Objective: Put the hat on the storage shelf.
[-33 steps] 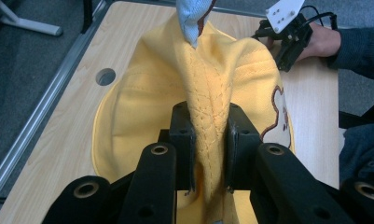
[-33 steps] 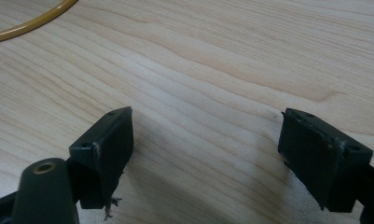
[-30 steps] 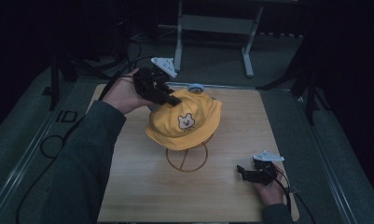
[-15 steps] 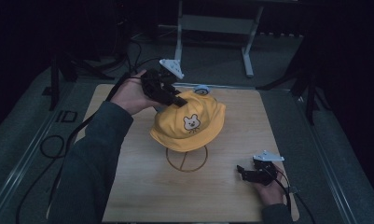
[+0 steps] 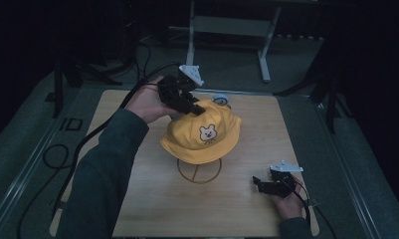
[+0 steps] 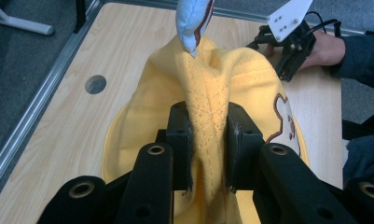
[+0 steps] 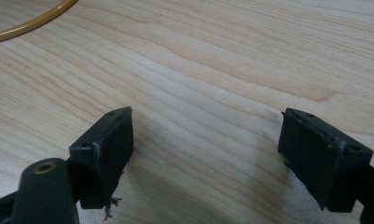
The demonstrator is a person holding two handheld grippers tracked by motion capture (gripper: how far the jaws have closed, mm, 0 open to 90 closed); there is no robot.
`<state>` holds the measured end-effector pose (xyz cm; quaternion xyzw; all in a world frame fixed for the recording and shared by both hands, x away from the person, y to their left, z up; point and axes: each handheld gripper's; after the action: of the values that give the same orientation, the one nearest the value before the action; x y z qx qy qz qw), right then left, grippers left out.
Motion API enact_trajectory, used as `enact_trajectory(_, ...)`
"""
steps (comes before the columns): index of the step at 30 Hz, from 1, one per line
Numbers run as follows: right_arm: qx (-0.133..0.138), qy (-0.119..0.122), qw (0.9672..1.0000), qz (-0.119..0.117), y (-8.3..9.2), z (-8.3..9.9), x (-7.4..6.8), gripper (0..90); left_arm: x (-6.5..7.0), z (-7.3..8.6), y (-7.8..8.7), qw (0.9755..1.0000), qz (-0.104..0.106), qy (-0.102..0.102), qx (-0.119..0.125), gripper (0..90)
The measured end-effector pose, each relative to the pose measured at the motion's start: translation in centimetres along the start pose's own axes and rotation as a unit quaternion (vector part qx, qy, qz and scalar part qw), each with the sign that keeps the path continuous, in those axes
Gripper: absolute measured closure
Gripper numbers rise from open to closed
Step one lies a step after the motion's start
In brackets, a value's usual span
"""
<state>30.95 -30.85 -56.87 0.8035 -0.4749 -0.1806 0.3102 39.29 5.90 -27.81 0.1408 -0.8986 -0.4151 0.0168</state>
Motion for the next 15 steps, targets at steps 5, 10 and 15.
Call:
enact_trajectory(5,0.0,0.0,1.0,0.0,0.0,0.0,0.0,18.0,0.2,-0.3,-0.6,1.0,0.002,-0.002,-0.003,73.5)
enact_trajectory(10,0.0,0.0,1.0,0.0,0.0,0.0,0.0,18.0,0.2,-0.4,-1.2,0.9999,0.007,-0.006,-0.004,72.1)
enact_trajectory(15,0.0,0.0,1.0,0.0,0.0,0.0,0.0,18.0,0.3,-0.4,-1.6,0.9999,0.01,-0.003,-0.01,69.0)
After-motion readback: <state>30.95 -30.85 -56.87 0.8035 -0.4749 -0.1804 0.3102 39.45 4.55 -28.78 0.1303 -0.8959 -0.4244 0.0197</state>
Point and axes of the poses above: each handheld gripper's, and its own axes: y roughly backward along the jaws, z roughly out of its underside, x roughly to its right, and after that the axes turned 1 degree about x, right-handed
